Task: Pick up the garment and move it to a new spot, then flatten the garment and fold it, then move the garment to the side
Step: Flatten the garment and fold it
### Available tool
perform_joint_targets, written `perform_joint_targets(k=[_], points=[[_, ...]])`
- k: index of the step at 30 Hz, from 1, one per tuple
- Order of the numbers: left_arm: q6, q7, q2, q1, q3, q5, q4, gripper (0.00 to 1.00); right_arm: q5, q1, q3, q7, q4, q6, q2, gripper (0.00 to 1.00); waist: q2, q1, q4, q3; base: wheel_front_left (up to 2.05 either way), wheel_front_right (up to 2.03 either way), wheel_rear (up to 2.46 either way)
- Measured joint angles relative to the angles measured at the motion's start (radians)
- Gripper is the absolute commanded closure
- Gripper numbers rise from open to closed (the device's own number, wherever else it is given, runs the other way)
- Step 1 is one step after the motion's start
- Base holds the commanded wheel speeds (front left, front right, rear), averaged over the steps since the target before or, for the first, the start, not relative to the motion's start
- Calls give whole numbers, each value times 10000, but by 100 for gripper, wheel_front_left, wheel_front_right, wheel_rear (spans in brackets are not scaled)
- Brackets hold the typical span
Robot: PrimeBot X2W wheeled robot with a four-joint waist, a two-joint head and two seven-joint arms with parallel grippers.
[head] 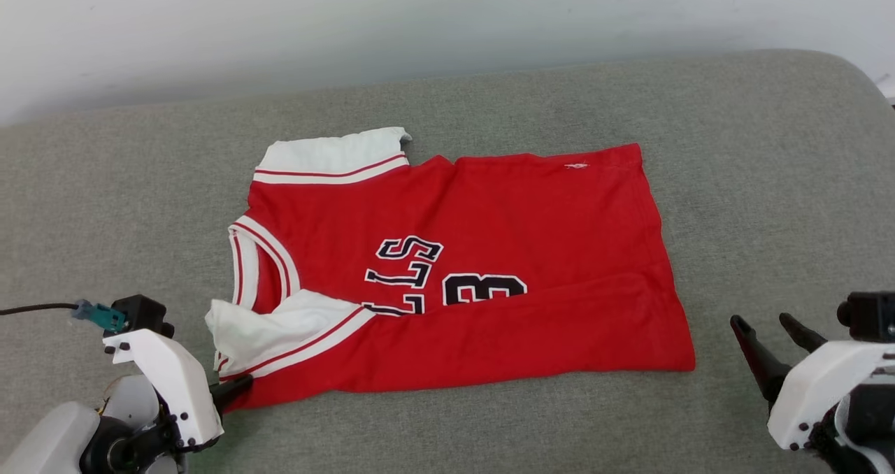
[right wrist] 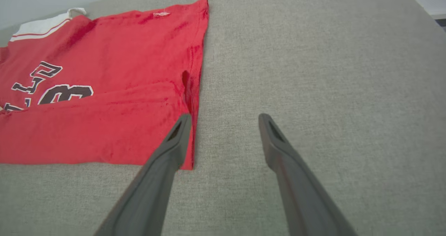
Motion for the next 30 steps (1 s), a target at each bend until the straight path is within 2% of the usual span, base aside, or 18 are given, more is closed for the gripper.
perform_joint_targets(k=[6, 9, 14, 22, 23, 24, 25, 30], points=[[150, -134, 96, -403, -21, 395, -546, 100, 696, -803, -107, 3185, 357, 0, -364, 0, 0, 1, 251, 116, 0, 0, 0], [247, -211, 148, -577, -8, 556, -1022, 100, 848, -1182, -138, 4299, 596, 0, -353, 0, 0, 1, 443, 239, 0, 0, 0], [384, -309, 203, -803, 0, 788, -1726, 100, 917, -1814, -71, 4984, 1089, 0, -130, 0, 0, 1, 775, 570, 0, 0, 0], [506, -385, 146, -867, -73, 928, -2314, 100, 1204, -2456, 198, 5277, 2130, -2, 63, 0, 0, 1, 1180, 1086, 0, 0, 0], [535, -395, 138, -867, -73, 926, -2322, 100, 1306, -2511, 245, 5285, 2184, -10, 54, 50, 0, 1, 1206, 1126, 0, 0, 0], [543, -395, 134, -867, -75, 926, -2326, 100, 1375, -2539, 305, 5275, 2220, -17, 31, 85, 0, 1, 1225, 1154, 0, 0, 0], [543, -401, 136, -866, -77, 926, -2332, 100, 1432, -2573, 360, 5267, 2268, -17, -4, 100, 0, 1, 1235, 1171, 0, 0, 0], [556, -495, 130, -768, -56, 911, -2313, 100, 1716, -2720, 713, 5078, 2433, -15, -105, 100, 0, 1, 1204, 1071, 0, 0, 0]])
